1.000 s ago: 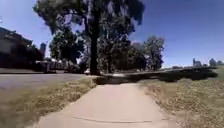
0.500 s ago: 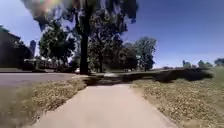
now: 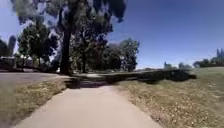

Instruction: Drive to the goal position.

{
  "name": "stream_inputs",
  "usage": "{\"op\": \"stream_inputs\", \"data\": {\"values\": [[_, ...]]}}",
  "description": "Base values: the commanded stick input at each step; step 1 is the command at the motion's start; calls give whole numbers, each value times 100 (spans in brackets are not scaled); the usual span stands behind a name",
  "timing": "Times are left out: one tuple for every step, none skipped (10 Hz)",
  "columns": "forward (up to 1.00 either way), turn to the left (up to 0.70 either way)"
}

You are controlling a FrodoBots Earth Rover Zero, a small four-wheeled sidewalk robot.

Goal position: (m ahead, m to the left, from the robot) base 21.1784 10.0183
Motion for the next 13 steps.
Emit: {"op": "stream_inputs", "data": {"values": [[85, 0], [85, 0], [85, 0], [85, 0], [85, 0], [85, 0], [85, 1], [85, 12], [85, 30], [85, 34], [85, 34], [85, 33], [85, 33]]}}
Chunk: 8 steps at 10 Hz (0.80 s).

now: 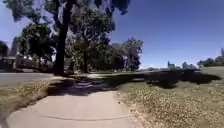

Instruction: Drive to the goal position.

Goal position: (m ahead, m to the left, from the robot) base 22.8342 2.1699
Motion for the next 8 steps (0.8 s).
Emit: {"op": "stream_inputs", "data": {"values": [[85, 0], [85, 0], [85, 0], [85, 0], [85, 0], [85, 0], [85, 0], [85, 0]]}}
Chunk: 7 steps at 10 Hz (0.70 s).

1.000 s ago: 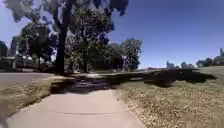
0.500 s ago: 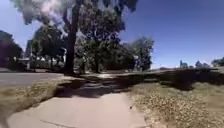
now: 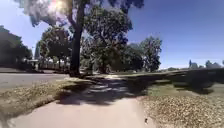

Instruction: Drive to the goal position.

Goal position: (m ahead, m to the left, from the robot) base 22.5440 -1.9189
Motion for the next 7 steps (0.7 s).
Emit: {"op": "stream_inputs", "data": {"values": [[85, 0], [85, 3], [85, 16], [85, 34], [85, 34], [85, 4], [85, 0]]}}
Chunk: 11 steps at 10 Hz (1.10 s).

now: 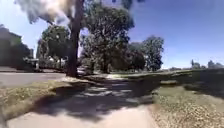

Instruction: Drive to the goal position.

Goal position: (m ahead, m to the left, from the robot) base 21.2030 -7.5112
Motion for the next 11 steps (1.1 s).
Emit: {"op": "stream_inputs", "data": {"values": [[85, 0], [85, 0], [85, 0], [84, 0], [84, 0], [85, 0], [85, 0], [85, 0], [85, 0], [85, 0], [85, 0]]}}
